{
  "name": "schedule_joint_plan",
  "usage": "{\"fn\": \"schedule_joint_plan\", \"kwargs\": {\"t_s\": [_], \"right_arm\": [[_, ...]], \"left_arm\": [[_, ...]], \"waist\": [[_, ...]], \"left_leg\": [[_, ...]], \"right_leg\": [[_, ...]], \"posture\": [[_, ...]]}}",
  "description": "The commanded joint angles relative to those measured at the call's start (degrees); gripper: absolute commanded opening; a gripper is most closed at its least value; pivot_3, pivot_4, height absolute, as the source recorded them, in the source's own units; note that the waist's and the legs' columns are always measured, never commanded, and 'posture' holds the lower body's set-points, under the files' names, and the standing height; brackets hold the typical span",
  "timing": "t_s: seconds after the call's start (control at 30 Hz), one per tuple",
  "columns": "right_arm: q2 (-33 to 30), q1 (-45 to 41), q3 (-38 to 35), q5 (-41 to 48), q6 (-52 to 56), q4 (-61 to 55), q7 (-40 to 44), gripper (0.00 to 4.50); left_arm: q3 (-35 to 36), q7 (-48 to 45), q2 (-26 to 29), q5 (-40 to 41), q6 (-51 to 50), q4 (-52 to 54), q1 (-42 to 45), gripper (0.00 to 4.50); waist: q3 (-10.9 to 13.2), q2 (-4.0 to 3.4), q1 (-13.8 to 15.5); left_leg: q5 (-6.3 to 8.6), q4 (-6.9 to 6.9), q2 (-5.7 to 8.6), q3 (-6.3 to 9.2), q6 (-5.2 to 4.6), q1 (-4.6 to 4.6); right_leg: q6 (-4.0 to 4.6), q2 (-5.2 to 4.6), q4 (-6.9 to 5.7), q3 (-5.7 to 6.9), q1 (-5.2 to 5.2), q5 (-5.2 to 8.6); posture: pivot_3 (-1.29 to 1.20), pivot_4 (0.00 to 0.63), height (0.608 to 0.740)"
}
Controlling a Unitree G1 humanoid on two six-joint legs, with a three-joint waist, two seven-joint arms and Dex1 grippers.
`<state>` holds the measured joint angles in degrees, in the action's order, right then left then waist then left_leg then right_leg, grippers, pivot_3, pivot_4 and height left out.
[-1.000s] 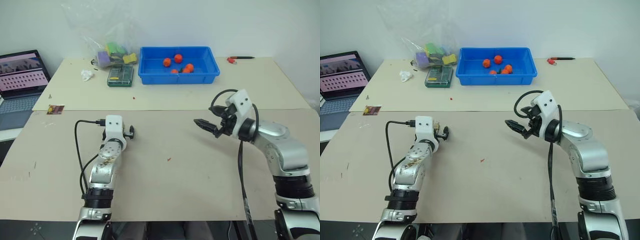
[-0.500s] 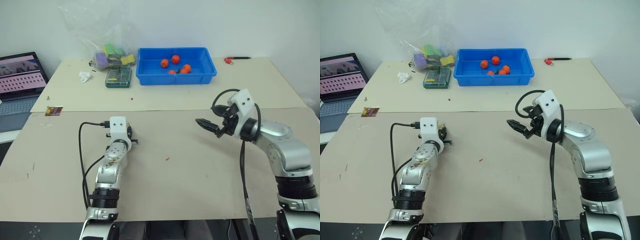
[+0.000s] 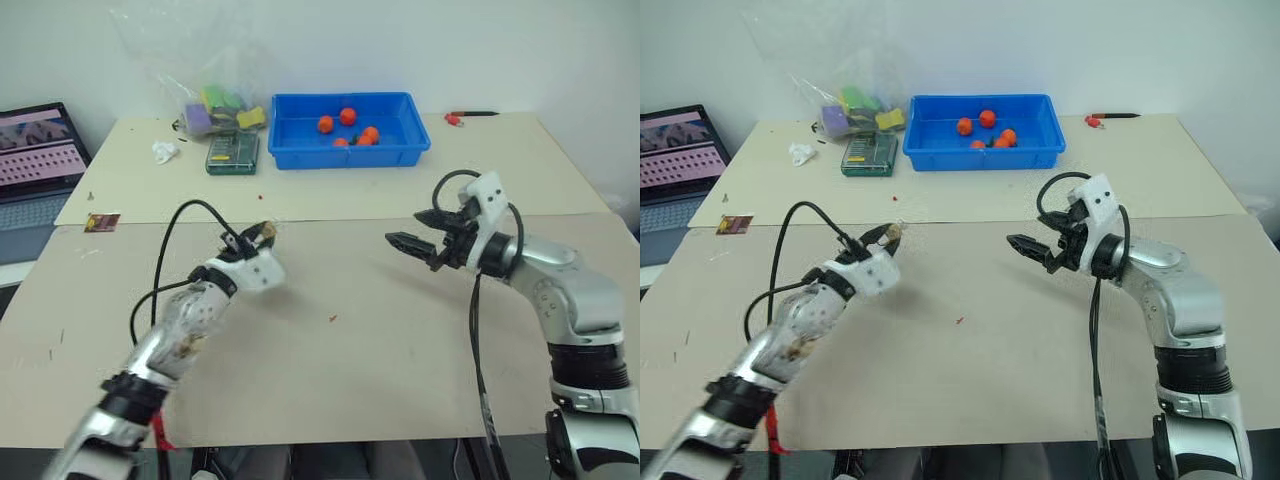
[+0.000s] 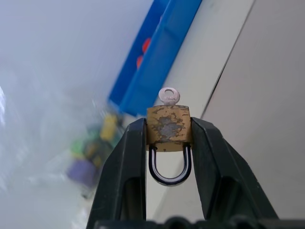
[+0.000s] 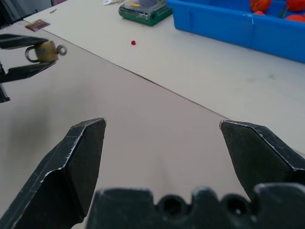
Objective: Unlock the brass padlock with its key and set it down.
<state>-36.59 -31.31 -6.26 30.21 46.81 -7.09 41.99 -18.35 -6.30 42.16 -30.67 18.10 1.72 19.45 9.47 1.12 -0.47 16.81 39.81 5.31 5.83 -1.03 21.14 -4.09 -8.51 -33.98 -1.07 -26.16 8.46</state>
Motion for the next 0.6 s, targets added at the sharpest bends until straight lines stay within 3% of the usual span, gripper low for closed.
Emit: {"fn": "schedule_joint_plan", "kwargs": {"t_s": [0.03, 0.3, 0.5, 0.6], "right_arm": [[-1.37, -2.97, -1.91, 3.68, 1.82, 2.03, 4.09, 4.50], [-3.62, -1.26, -0.73, 15.92, 10.90, -3.01, 16.15, 4.50], [-5.85, 4.18, -1.47, 22.22, 12.55, -10.49, 20.45, 4.50], [-5.19, 5.83, -2.28, 24.06, 12.08, -13.69, 18.71, 4.50]], "left_arm": [[0.77, 2.97, 4.44, -4.05, 15.20, 3.31, -1.11, 0.82], [2.93, 4.29, 5.78, -3.90, 31.70, 1.54, 2.29, 0.82], [1.55, -1.82, 1.94, 0.43, 30.59, 7.33, 1.61, 0.82], [1.61, -4.38, 0.57, 1.61, 29.60, 10.14, -1.19, 0.82]], "waist": [[0.00, 0.00, 0.02], [0.01, 0.00, 0.01], [0.01, 0.01, 0.23], [0.01, 0.00, 0.06]], "left_leg": [[0.01, 0.01, -0.01, 0.00, -0.02, 0.00], [0.12, 0.05, -0.05, -0.03, -0.21, -0.02], [0.14, 0.09, -0.04, -0.05, -0.25, -0.01], [0.15, 0.11, -0.05, -0.07, -0.26, -0.01]], "right_leg": [[0.00, 0.00, 0.02, 0.01, 0.00, 0.00], [0.00, 0.01, -0.01, 0.06, -0.03, 0.00], [-0.01, 0.01, -0.03, 0.10, 0.00, 0.00], [-0.02, 0.01, -0.05, 0.10, -0.01, -0.01]], "posture": [[0.00, 0.150, 0.740], [0.00, 0.150, 0.740], [0.00, 0.150, 0.740], [0.00, 0.150, 0.740]]}}
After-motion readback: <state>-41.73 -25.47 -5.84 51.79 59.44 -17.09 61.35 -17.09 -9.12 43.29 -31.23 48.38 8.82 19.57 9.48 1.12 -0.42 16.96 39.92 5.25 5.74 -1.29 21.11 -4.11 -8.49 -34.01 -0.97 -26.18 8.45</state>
